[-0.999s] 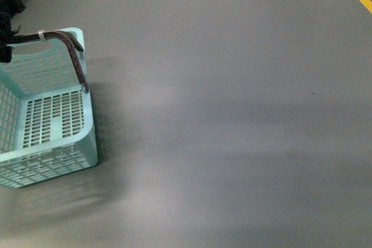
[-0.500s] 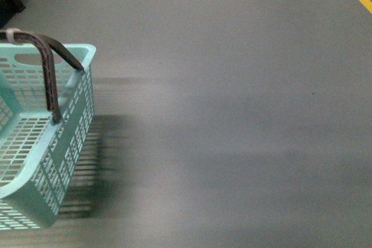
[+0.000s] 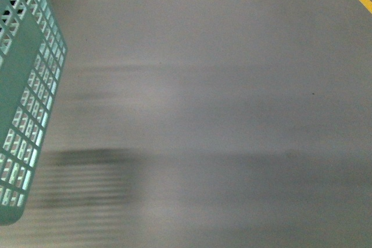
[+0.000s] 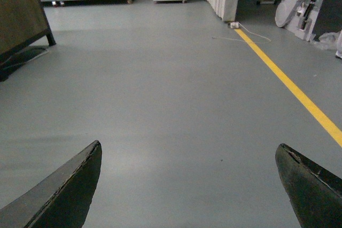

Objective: Pick lemon and mango into basket

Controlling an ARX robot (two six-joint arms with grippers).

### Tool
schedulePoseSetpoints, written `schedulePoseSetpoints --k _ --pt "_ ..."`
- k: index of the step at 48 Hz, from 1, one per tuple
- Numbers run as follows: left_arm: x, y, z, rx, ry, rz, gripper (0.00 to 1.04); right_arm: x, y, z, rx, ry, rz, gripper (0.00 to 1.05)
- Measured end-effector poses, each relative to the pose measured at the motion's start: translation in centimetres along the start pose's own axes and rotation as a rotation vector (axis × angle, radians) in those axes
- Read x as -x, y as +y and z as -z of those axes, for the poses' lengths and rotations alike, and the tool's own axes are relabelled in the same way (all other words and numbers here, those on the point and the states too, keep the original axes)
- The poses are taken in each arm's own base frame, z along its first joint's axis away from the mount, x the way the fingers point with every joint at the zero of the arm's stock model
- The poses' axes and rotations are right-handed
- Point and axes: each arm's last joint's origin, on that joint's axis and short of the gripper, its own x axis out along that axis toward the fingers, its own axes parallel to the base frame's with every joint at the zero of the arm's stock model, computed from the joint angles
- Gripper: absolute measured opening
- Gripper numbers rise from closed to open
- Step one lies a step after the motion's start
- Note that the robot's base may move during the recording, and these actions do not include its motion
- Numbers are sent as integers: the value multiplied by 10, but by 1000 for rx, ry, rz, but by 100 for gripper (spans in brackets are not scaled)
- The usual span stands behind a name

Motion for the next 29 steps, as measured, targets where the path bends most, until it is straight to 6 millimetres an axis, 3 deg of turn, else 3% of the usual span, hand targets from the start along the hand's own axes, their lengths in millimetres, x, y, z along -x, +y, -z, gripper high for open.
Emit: schedulePoseSetpoints --k 3,8,29 --pt "15 -8 -1 -11 -15 54 7 0 0 0 0 0 0 96" --pt "24 -16 -1 -52 -24 122 7 0 0 0 0 0 0 96" --pt "22 -14 -1 -61 -25 113 7 0 0 0 0 0 0 96"
